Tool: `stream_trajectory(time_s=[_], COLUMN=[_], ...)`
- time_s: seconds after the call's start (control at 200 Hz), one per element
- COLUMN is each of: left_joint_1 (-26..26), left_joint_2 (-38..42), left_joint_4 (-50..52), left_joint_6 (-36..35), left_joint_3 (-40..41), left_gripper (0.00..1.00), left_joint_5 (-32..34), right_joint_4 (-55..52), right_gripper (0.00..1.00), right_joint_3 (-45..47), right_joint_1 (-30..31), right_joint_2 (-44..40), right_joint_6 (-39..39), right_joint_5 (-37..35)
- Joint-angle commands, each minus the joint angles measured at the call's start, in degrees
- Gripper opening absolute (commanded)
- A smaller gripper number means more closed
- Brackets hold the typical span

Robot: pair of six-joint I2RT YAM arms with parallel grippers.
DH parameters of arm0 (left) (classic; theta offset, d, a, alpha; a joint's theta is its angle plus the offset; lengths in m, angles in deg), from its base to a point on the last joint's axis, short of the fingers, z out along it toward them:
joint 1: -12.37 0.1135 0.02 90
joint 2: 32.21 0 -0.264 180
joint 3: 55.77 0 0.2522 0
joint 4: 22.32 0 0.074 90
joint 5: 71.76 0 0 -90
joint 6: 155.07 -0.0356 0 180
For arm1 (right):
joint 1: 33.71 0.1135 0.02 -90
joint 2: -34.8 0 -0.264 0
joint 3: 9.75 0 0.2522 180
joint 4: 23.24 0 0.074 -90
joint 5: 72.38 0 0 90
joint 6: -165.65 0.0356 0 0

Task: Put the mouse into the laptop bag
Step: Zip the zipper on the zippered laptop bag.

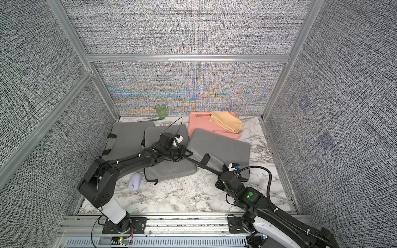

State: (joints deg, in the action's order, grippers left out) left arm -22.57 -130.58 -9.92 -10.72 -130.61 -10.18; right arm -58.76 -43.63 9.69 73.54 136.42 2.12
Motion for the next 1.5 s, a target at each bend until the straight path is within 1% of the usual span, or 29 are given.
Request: stream_trajectory(time_s=[0.0, 0.095, 0.245, 0.325, 0.365, 0.435, 0.455, 0.49, 0.555, 0.585, 0.625, 0.681, 0.771, 0.816, 0.916, 1.011, 1.076, 1.131, 1.291, 1.496], left_joint_1=[3.2, 4.5, 5.7, 5.8, 5.8, 5.7, 5.5, 5.4, 5.1, 4.9, 4.6, 4.3, 3.9, 3.8, 3.8, 3.8, 3.7, 3.8, 3.8, 3.8], left_joint_2=[-2.5, -5.7, -8.7, -10.7, -11.6, -12.3, -12.3, -11.9, -10.6, -9.6, -8.2, -6.0, -2.9, -1.6, 1.0, 1.8, 1.6, 1.4, 1.9, 2.1], left_joint_4=[-4.6, -1.9, -1.8, 0.4, 0.3, -2.4, -2.8, -3.2, -5.0, -5.5, -5.4, -5.2, -5.1, -5.1, -5.8, -5.3, -6.1, -7.4, -7.8, -8.1], left_joint_6=[-2.2, -3.5, -4.6, -5.6, -5.2, -3.7, -3.4, -3.0, -2.1, -1.8, -1.6, -1.5, -1.2, -1.2, -1.1, -1.4, -1.0, -0.4, -0.1, 0.2], left_joint_3=[-4.9, -9.5, -13.1, -16.6, -17.4, -17.0, -16.6, -15.8, -13.2, -11.8, -10.2, -8.0, -4.5, -3.0, -0.1, 0.6, 0.9, 1.4, 1.9, 2.2], left_gripper=[0.00, 0.00, 0.00, 0.00, 0.00, 0.00, 0.00, 0.00, 0.00, 0.00, 0.00, 0.00, 0.00, 0.00, 0.00, 0.00, 0.00, 0.00, 0.00, 0.00], left_joint_5=[10.1, 10.2, 10.6, 11.0, 9.7, 7.1, 6.8, 6.5, 5.4, 5.1, 5.0, 5.0, 4.7, 4.4, 5.0, 5.3, 4.5, 3.5, 3.5, 3.6], right_joint_4=[-22.7, -23.4, -24.0, -23.3, -22.4, -19.2, -18.3, -16.4, -12.5, -10.5, -6.8, -1.2, 5.4, 6.4, 7.3, 9.2, 11.9, 13.6, 14.1, 14.8], right_gripper=[0.00, 0.00, 0.00, 0.00, 0.00, 0.00, 0.00, 0.00, 0.00, 0.07, 0.17, 0.24, 0.29, 0.33, 0.37, 0.42, 0.49, 0.52, 0.52, 0.52], right_joint_3=[0.3, -0.2, -0.7, -0.8, -0.8, -0.5, -0.4, -0.3, -0.1, 0.0, 0.4, 0.7, -1.0, -2.7, -6.9, -8.5, -8.8, -9.4, -11.9, -13.6], right_joint_1=[-0.1, -0.1, -0.1, 0.1, 0.2, 0.8, 1.0, 1.2, 1.3, 1.3, 1.3, 1.2, 1.2, 1.1, 1.1, 0.9, 0.9, 0.9, 0.9, 0.4], right_joint_2=[-1.9, -3.5, -4.7, -4.9, -5.0, -5.4, -5.5, -5.5, -4.9, -4.4, -2.4, 1.1, 11.4, 16.1, 26.4, 32.5, 35.2, 37.2, 41.4, 43.8], right_joint_6=[1.3, 0.0, -0.9, -2.0, -2.9, -5.2, -5.4, -7.9, -9.3, -9.7, -10.3, -11.2, -12.1, -12.0, -10.9, -10.0, -10.3, -10.8, -10.7, -9.3], right_joint_5=[-3.9, -2.4, -1.2, 0.5, 1.4, 2.9, 3.3, 4.1, 4.9, 4.5, 3.8, 3.4, 3.2, 2.7, 0.2, -2.0, -2.5, -2.7, -5.8, -10.9])
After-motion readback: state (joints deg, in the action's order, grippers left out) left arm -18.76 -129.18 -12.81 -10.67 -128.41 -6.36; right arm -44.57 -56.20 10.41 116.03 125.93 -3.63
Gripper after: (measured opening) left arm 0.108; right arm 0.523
